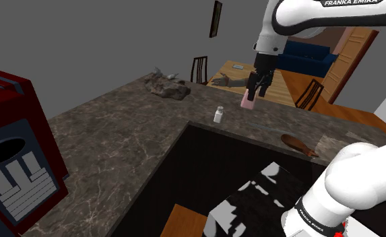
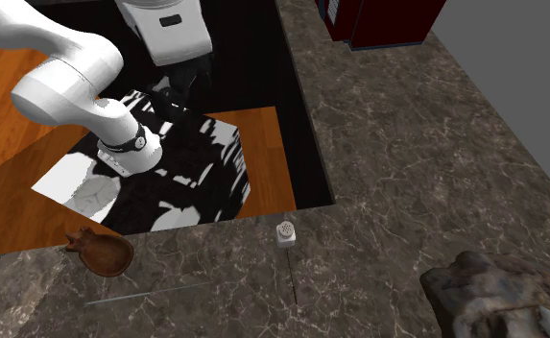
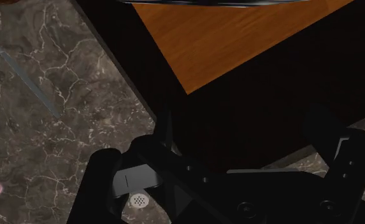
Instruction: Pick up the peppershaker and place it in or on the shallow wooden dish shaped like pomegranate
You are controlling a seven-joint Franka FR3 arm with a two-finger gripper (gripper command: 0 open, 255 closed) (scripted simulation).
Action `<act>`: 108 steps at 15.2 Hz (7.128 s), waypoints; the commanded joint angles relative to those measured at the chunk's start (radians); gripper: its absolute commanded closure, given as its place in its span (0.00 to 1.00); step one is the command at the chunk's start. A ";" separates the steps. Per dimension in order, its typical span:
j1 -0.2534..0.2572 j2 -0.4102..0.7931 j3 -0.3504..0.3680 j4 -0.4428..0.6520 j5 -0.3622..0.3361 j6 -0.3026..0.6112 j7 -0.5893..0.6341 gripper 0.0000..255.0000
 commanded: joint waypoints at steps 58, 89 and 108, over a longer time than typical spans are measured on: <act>-0.046 0.913 -0.053 0.572 -0.093 0.278 -0.111 1.00; -0.200 0.266 -0.202 -0.075 -0.245 0.311 -0.338 1.00; -0.385 0.001 -0.387 -0.354 -0.455 0.374 -0.544 1.00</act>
